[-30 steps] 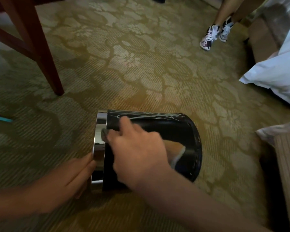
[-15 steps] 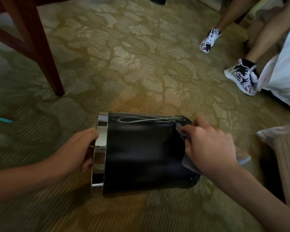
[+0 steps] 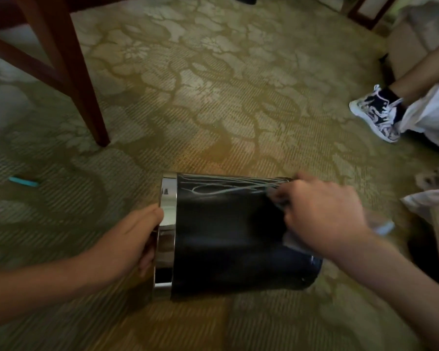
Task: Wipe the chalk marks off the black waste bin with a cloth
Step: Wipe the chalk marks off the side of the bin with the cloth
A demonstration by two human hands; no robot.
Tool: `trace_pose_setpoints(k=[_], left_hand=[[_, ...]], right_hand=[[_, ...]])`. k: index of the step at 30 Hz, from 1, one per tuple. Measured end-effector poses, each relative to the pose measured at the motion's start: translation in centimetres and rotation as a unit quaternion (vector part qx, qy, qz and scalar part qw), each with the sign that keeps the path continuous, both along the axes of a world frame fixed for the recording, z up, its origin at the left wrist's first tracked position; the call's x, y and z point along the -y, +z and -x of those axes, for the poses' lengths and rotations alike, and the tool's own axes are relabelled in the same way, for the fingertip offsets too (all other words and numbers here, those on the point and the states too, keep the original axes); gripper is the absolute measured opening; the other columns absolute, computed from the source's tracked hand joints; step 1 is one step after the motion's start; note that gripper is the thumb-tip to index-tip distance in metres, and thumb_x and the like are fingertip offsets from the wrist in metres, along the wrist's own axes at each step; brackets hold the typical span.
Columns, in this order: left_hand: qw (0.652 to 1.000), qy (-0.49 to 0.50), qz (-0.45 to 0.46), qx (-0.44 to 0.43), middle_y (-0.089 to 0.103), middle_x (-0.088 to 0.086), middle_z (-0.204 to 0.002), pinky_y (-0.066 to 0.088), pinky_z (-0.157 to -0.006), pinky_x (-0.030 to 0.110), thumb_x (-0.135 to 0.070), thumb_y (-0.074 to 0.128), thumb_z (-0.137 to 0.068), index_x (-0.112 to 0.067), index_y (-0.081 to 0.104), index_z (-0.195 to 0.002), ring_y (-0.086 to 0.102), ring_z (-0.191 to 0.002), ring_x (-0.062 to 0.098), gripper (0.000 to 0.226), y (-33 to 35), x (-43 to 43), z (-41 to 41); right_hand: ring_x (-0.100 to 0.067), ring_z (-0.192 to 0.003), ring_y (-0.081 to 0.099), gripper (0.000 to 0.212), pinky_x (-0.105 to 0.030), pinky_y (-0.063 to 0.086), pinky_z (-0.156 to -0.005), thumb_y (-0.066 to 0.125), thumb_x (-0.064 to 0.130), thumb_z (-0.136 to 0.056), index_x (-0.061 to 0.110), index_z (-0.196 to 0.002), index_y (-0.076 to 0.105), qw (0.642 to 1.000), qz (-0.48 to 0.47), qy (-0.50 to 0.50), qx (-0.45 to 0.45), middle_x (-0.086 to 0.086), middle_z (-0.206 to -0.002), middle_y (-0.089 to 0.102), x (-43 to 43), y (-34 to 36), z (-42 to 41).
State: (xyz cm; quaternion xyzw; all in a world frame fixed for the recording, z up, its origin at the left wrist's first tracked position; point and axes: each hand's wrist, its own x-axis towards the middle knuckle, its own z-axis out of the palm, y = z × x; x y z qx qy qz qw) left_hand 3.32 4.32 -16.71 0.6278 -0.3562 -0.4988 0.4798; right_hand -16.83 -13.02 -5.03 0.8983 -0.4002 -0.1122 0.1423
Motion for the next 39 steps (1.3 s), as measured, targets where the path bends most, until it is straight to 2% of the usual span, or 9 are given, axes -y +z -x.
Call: trace_pose_setpoints(k=[3,7,11,18,25,29,33,35,39], left_hand=[[1.0,0.002,-0.01,0.005,0.05,0.021,-0.054,0.04,-0.041,0.02,-0.037,0.029,-0.1,0.005,0.05,-0.087,0.044,-0.037,0.019,0.049,0.4,0.0,0.3],[1.0,0.011,-0.02,0.019,0.051,0.029,-0.06,0.043,-0.046,0.026,-0.036,0.028,-0.102,0.005,0.051,-0.088,0.049,-0.044,0.023,0.048,0.4,0.1,0.0],[1.0,-0.006,-0.013,0.014,0.059,0.007,-0.057,0.045,-0.046,0.027,-0.05,0.033,-0.094,-0.017,0.058,-0.073,0.054,-0.046,0.018,0.046,0.4,-0.7,0.2],[1.0,-0.008,0.005,-0.009,0.056,0.004,-0.059,0.046,-0.047,0.025,-0.06,0.041,-0.082,-0.013,0.055,-0.074,0.053,-0.048,0.016,0.05,0.0,-1.3,0.3],[0.999,-0.022,0.025,0.014,0.059,0.003,-0.059,0.047,-0.048,0.029,-0.06,0.038,-0.084,-0.027,0.059,-0.067,0.053,-0.049,0.014,0.042,-0.5,-1.6,0.5],[0.999,-0.029,0.021,0.007,0.057,0.002,-0.058,0.046,-0.048,0.028,-0.061,0.037,-0.085,-0.026,0.058,-0.068,0.052,-0.048,0.013,0.044,-0.8,-1.8,0.3],[0.997,-0.017,0.031,0.071,0.054,-0.005,-0.062,0.043,-0.054,0.02,-0.058,0.036,-0.085,-0.037,0.056,-0.071,0.049,-0.055,0.002,0.032,-1.2,-1.9,0.1],[0.996,-0.023,0.033,0.08,0.055,-0.005,-0.065,0.044,-0.056,0.019,-0.052,0.036,-0.09,-0.036,0.056,-0.076,0.05,-0.058,0.0,0.03,-1.5,-2.0,0.3],[0.977,-0.025,-0.007,0.21,0.037,-0.033,-0.091,0.031,-0.073,0.01,-0.028,0.034,-0.101,-0.054,0.038,-0.097,0.035,-0.082,-0.016,0.027,-2.7,-2.7,0.7]], right_hand=[[-0.025,-0.091,0.063,0.029,-0.03,0.03,-0.06,0.054,0.035,-0.081,0.033,-0.109,0.062,0.999,0.022,-0.026,-0.034,0.004,-0.105,0.054,1.5,0.2,1.1],[-0.025,-0.089,0.063,0.031,-0.03,0.028,-0.058,0.057,0.035,-0.08,0.037,-0.11,0.063,0.998,-0.011,0.063,0.018,0.005,-0.101,0.052,-0.8,-0.4,-2.4],[-0.024,-0.079,0.062,0.027,-0.028,0.022,-0.052,0.057,0.03,-0.079,0.038,-0.103,0.066,0.984,-0.065,0.154,0.068,0.007,-0.094,0.05,-3.0,-1.0,-4.6],[-0.027,-0.107,0.059,0.034,-0.034,0.042,-0.075,0.052,0.031,-0.084,0.042,-0.114,0.061,0.996,-0.057,-0.059,0.026,0.001,-0.12,0.06,4.2,0.2,1.4],[-0.024,-0.084,0.063,0.032,-0.031,0.031,-0.057,0.057,0.033,-0.078,0.043,-0.108,0.064,0.984,-0.081,0.131,0.087,0.009,-0.098,0.053,-2.5,-1.0,-2.9],[-0.025,-0.097,0.062,0.032,-0.034,0.039,-0.066,0.054,0.033,-0.081,0.04,-0.111,0.062,0.992,-0.068,0.084,0.07,0.007,-0.109,0.058,-0.3,-1.0,-1.9],[-0.029,-0.103,0.061,0.033,-0.035,0.044,-0.075,0.054,0.03,-0.083,0.034,-0.114,0.063,0.998,-0.041,-0.055,0.008,-0.003,-0.116,0.062,3.6,0.1,-0.6],[-0.029,-0.097,0.063,0.031,-0.032,0.039,-0.066,0.055,0.032,-0.082,0.036,-0.111,0.064,1.0,-0.024,-0.02,0.002,0.001,-0.112,0.058,1.8,0.0,-1.4],[-0.024,-0.083,0.06,0.031,-0.03,0.022,-0.052,0.062,0.037,-0.075,0.033,-0.106,0.063,0.988,-0.068,0.125,0.059,0.002,-0.091,0.037,-5.5,-0.9,-5.8]])
